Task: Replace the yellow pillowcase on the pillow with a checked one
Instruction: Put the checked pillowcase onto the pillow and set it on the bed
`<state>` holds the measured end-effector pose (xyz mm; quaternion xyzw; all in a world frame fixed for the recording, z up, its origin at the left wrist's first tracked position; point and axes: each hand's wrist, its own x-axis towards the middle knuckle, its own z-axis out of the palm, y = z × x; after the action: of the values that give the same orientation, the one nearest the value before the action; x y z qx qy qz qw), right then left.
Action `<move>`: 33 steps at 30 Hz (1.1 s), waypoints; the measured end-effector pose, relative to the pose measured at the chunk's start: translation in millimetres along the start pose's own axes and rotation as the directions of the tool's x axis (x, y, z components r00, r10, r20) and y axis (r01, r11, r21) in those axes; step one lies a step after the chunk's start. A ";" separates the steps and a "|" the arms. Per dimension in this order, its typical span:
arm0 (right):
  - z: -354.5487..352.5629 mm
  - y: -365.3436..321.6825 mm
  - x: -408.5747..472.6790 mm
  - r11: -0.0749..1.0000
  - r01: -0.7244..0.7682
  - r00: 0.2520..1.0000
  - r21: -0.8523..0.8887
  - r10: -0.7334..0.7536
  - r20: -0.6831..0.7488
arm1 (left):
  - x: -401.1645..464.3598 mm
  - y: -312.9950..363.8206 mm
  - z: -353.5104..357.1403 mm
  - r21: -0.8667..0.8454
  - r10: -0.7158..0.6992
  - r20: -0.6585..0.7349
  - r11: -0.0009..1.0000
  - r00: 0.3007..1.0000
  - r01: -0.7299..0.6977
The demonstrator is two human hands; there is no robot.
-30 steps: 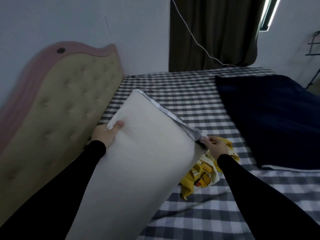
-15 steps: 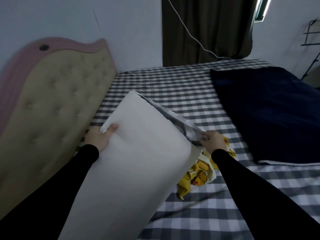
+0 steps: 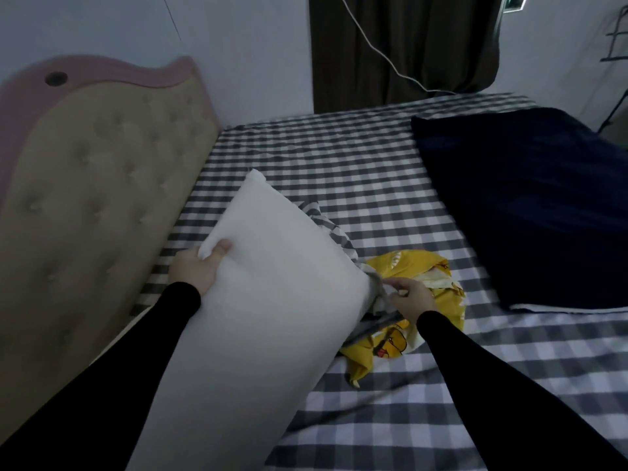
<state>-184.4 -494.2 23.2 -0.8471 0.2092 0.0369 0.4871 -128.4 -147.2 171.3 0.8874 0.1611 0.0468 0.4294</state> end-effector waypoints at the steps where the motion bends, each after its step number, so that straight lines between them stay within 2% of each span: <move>1: 3.4 2.2 3.2 0.999 -0.049 0.998 -0.022 0.050 0.035 | 0.2 0.6 9.0 -0.012 -0.016 0.018 1.000 1.000 0.016; 3: 4.7 3.6 7.9 0.977 -0.167 0.971 -0.129 0.186 0.150 | -0.4 0.8 26.1 -0.009 -0.042 0.057 0.999 0.997 0.043; 5: 3.3 4.2 13.6 0.933 -0.206 0.915 -0.296 0.291 0.280 | -1.6 -0.9 41.1 0.012 -0.072 0.100 0.997 0.992 0.071; 6: 2.5 4.4 17.8 0.914 -0.207 0.905 -0.348 0.314 0.288 | -2.2 -1.9 46.6 0.038 -0.083 0.114 0.996 0.990 0.079; 9: -3.1 4.9 35.0 0.907 -0.263 0.910 -0.328 0.346 0.227 | -3.6 -3.2 60.3 0.108 -0.100 0.136 0.990 0.986 0.085; 12: -6.2 7.6 50.7 0.865 -0.306 0.851 -0.397 0.435 0.293 | -3.9 -4.3 68.1 0.144 -0.097 0.153 0.987 0.983 0.074; 14: -6.0 5.8 56.1 0.855 -0.257 0.890 -0.450 0.391 0.235 | -1.1 -10.5 69.7 0.142 -0.103 0.150 0.987 0.983 0.082; 17: -2.0 -4.8 69.7 0.837 -0.130 0.963 -0.531 0.235 0.135 | 4.1 -22.1 69.3 0.122 -0.122 0.127 0.987 0.984 0.107; 20: 8.5 -18.2 93.1 0.880 -0.095 0.965 -0.465 0.197 0.175 | 10.5 -29.6 71.4 0.164 -0.115 0.117 0.982 0.986 0.095; 25: 36.9 -35.2 122.9 0.882 0.049 0.959 -0.468 0.089 0.269 | 29.0 -39.3 77.6 0.188 -0.129 0.126 0.977 0.984 0.104; 30: 55.9 -21.6 141.2 0.863 0.045 0.902 -0.504 0.182 0.392 | 45.2 -46.0 83.0 0.220 -0.120 0.150 0.972 0.981 0.085; 33: 56.8 -10.4 146.5 0.824 0.035 0.884 -0.566 0.238 0.402 | 54.9 -50.1 86.2 0.240 -0.123 0.160 0.967 0.979 0.082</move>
<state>-39.0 -488.5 -37.0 -0.9061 0.1150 0.3206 0.2508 -69.8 -164.7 75.3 0.9226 0.1731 -0.0721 0.3371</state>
